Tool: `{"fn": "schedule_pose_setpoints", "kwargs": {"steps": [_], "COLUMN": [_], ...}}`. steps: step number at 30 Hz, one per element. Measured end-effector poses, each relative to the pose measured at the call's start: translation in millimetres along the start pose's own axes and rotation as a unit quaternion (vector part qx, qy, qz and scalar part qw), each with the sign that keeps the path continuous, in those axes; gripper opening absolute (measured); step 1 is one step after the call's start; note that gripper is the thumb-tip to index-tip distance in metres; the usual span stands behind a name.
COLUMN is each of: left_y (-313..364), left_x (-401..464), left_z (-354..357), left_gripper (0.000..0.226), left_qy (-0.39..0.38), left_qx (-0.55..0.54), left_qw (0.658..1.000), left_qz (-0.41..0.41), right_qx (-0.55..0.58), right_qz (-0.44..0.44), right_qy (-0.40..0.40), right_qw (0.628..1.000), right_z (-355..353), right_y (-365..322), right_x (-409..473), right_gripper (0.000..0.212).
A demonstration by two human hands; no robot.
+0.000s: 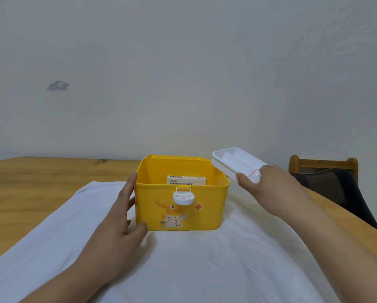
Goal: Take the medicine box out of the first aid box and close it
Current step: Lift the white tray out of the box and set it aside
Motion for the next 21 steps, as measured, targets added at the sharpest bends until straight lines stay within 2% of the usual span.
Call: {"fn": "schedule_pose_setpoints", "kwargs": {"steps": [3, 7, 21], "left_y": [1, -3, -2], "left_x": [-1, -2, -1], "left_z": [0, -1, 1], "left_gripper": [0.105, 0.104, 0.106], "left_qy": [-0.001, 0.011, -0.002], "left_qx": [-0.003, -0.020, -0.001], "left_qw": [1.000, 1.000, 1.000], "left_qz": [0.001, -0.013, 0.004], "right_qx": [0.033, 0.017, -0.074], "right_qz": [0.032, 0.057, 0.075], "right_qy": [0.015, 0.020, -0.087], "right_qw": [0.999, 0.998, 0.991], "right_z": [0, 5, 62], "right_y": [9, 17, 27], "right_x": [2, 5, -1], "right_gripper": [0.063, 0.071, 0.070]}}
Point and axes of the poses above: each hand's wrist, its own x-axis towards the middle knuckle, its own z-axis out of the palm, y = z × x, the point moved 8 cm from there along x, towards the middle knuckle, and after that the axes turned 7 degrees about z, right-handed, at the moved point
